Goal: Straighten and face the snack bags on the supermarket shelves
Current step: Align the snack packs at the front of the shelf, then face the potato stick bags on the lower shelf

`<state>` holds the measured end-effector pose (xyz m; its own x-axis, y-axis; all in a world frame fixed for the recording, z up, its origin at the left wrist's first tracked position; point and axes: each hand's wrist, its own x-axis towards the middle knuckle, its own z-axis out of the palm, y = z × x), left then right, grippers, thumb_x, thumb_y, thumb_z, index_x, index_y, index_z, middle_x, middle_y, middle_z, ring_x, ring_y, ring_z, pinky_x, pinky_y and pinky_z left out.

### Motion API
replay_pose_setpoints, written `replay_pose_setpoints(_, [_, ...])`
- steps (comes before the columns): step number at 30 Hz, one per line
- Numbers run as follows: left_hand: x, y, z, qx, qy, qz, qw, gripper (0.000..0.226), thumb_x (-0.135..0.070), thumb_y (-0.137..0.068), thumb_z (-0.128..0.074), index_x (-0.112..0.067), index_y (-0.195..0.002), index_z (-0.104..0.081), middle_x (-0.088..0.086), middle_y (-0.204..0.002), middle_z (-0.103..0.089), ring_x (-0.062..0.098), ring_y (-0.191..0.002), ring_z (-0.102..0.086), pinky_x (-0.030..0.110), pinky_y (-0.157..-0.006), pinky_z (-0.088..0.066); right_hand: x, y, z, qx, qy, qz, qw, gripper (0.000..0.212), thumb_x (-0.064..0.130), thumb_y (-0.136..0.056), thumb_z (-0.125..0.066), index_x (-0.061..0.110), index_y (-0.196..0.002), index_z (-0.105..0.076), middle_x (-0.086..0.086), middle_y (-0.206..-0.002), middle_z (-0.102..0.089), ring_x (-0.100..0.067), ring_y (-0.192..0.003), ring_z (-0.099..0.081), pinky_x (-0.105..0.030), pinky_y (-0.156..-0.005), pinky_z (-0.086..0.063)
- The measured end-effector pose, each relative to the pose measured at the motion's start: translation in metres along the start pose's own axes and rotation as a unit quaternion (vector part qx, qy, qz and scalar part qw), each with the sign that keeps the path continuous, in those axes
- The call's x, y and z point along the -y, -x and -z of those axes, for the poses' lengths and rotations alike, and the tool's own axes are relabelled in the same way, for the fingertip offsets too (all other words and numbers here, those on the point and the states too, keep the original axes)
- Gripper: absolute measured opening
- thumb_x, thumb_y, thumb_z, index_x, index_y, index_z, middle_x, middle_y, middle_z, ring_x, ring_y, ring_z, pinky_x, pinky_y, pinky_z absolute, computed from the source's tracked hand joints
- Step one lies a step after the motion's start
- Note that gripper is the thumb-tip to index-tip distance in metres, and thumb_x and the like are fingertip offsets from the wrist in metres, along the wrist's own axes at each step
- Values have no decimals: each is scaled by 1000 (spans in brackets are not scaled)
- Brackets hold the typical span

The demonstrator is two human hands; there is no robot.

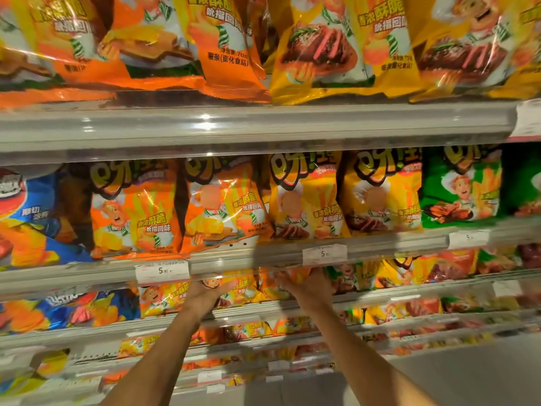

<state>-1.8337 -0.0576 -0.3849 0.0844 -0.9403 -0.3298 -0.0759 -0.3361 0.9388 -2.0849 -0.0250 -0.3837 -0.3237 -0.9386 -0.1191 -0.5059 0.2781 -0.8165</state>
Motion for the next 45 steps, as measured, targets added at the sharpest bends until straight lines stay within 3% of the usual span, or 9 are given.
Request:
replay_pose_setpoints(3, [-6,6,5,1,-7,13,1000,62,-18,-62,-90,-9,-118,-64,5,-100,-74,1,-74,-71,16,-61,-53,9,-1,3,-4,7,-7,1000,100,78,-59,-79,18,-135,-56,0,-136,-62,-24,-127,-57,-37,-101,-52])
replay_pose_setpoints(8, [-12,14,11,0,-2,20,1000,60,-33,-54,-92,-15,-104,-64,11,-84,-76,17,-73,-74,22,-69,-55,14,-1,14,22,8,-10,1000,115,80,-57,-78,18,-148,-45,-2,-150,-51,-26,-140,-46,-39,-112,-45])
replay_pose_setpoints(13, [-11,14,8,-11,-18,10,1000,54,-15,-70,-89,-13,-114,-58,9,-109,-69,27,-104,-66,43,-106,-45,-3,12,32,57,-94,-45,993,122,59,-54,-92,20,-153,-33,3,-144,-55,-23,-137,-49,-34,-115,-38])
replay_pose_setpoints(16, [-10,15,-2,-27,-49,7,998,39,-18,-68,-90,8,-78,-63,20,-77,-71,31,-82,-67,51,-94,-52,-19,30,45,71,-144,-72,984,146,75,-32,-90,23,-155,-31,5,-144,-56,-23,-135,-53,-46,-115,-43])
replay_pose_setpoints(19, [-17,23,-21,-27,-68,-23,997,65,-20,-65,-92,25,-97,-59,37,-98,-66,40,-98,-67,49,-91,-51,-38,52,56,74,-191,-41,978,109,63,-48,-96,37,-143,-48,13,-128,-70,-13,-120,-66,-48,-106,-51])
replay_pose_setpoints(22, [-13,27,-43,-8,-99,-73,992,43,-22,-59,-94,-16,-88,-62,-3,-79,-65,-7,-72,-61,21,-76,-48,-50,67,69,45,-211,-41,976,103,60,-47,-97,37,-138,-53,14,-123,-72,-12,-118,-66,-43,-103,-53])
replay_pose_setpoints(32, [-9,26,-123,-7,-147,-87,985,28,-21,-63,-94,-9,-70,-70,4,-57,-68,14,-48,-61,21,-41,-42,-88,68,132,5,-175,-69,982,96,42,-62,-96,28,-143,-46,9,-126,-69,-16,-118,-65,-48,-106,-50])
replay_pose_setpoints(38, [-3,30,-152,9,-156,-138,978,43,-26,-59,-96,-17,-88,-65,1,-87,-71,17,-82,-66,36,-78,-51,-101,69,143,34,-207,-67,975,106,44,-54,-100,32,-144,-45,12,-127,-70,-12,-122,-63,-48,-110,-47])
replay_pose_setpoints(45, [6,35,-139,83,-146,-123,978,57,-19,-70,-89,-27,-111,-51,-10,-108,-63,10,-98,-62,34,-86,-50,-101,84,111,117,-198,-76,970,111,54,-42,-101,39,-136,-44,15,-123,-71,-7,-114,-67,-31,-97,-55])
